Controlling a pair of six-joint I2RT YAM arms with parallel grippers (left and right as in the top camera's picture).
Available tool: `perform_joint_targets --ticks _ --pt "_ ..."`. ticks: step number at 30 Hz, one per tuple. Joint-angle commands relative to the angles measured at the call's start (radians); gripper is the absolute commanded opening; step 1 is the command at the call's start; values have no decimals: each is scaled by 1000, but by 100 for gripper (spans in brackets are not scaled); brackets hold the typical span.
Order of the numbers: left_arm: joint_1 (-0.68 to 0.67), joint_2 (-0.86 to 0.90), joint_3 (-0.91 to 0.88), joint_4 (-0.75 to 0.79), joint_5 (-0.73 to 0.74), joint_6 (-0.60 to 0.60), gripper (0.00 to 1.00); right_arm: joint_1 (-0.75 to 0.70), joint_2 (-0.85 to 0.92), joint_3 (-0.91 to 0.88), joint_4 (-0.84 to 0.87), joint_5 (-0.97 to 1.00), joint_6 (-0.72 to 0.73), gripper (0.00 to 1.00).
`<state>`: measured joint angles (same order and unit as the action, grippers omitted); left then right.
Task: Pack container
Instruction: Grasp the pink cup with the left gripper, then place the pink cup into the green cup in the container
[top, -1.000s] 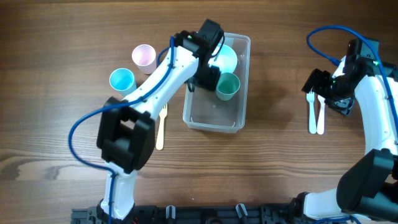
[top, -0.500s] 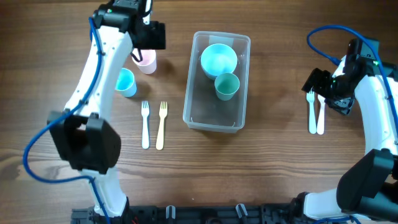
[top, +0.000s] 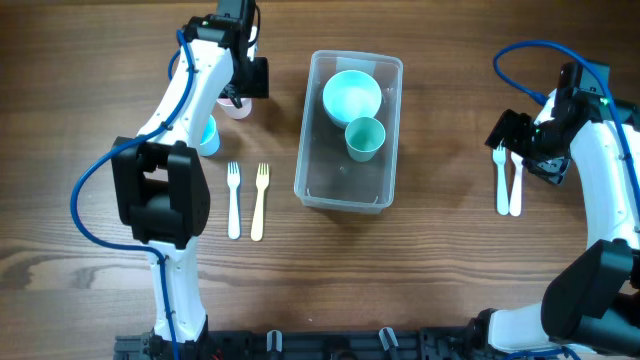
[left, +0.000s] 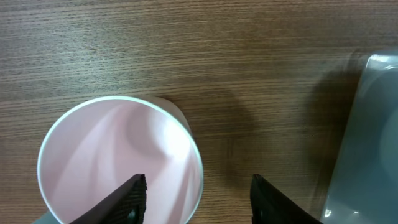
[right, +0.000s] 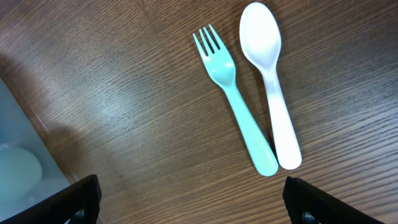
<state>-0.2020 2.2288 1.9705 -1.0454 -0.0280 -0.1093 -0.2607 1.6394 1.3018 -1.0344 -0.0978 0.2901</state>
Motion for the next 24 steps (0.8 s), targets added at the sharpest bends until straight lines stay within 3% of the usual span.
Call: perform_joint_targets --ticks 1,5,6,10,18,24 --pt "-7 59 5 -7 16 26 50 6 12 -2 2 -16 -2 95" --pt "-17 69 4 -2 15 26 35 6 12 -2 2 -16 -2 95" --pt "-18 69 4 -2 15 26 25 6 12 -2 2 -16 -2 95" --pt "-27 56 5 -29 -51 26 4 6 12 -2 -1 -16 -2 96" --pt "-132 -133 5 -101 -87 25 4 6 12 -2 -3 -16 -2 96" --pt "-359 -265 5 -121 -85 -26 4 6 12 -2 -18 -16 -2 96"
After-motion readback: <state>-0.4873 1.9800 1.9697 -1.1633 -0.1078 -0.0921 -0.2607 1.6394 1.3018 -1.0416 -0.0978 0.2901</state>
